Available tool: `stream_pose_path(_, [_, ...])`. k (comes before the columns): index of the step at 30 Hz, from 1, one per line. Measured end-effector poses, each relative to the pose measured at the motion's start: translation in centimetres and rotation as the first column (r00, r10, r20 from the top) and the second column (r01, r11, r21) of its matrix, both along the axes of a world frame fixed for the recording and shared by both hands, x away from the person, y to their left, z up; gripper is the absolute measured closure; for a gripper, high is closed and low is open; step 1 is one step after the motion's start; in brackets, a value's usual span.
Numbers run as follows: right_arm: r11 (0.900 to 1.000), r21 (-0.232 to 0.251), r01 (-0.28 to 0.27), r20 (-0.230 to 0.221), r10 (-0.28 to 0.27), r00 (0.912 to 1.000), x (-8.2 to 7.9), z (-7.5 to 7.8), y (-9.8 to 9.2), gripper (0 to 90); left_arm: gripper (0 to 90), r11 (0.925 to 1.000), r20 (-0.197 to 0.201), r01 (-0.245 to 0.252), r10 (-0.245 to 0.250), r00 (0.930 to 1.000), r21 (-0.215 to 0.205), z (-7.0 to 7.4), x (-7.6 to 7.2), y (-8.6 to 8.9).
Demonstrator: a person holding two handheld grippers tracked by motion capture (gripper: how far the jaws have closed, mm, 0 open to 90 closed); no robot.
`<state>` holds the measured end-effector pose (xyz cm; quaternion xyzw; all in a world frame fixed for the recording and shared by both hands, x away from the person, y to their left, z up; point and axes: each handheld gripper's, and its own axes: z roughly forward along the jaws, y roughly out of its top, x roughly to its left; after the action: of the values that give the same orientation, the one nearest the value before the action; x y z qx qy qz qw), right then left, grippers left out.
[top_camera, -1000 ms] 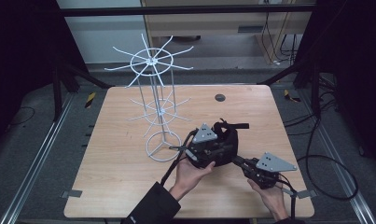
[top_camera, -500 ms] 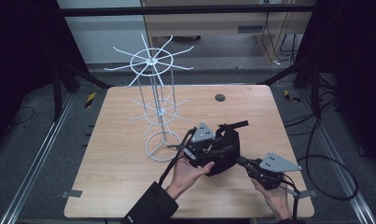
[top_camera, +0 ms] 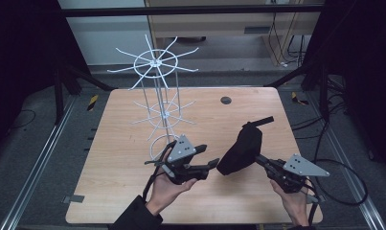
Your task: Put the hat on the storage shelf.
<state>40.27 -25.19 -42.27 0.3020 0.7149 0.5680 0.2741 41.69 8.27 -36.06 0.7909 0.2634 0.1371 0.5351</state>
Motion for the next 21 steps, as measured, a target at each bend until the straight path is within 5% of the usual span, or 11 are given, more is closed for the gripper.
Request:
stream_pose_path(15, [1.0,0.011,0.022,0.036,-0.023,0.9991,-0.4,2.0,-0.2,90.0,39.8,0.9938,-0.03,-0.106,0.107,0.9938,0.031,-3.2,-2.1,7.6])
stream_pose_path(21, [0.999,0.03,0.019,0.044,-0.02,0.9988,-0.4,3.1,0.0,90.0,39.1,0.9802,-0.067,-0.195,0.197,0.9781,0.034,-4.8,-2.2,11.9])
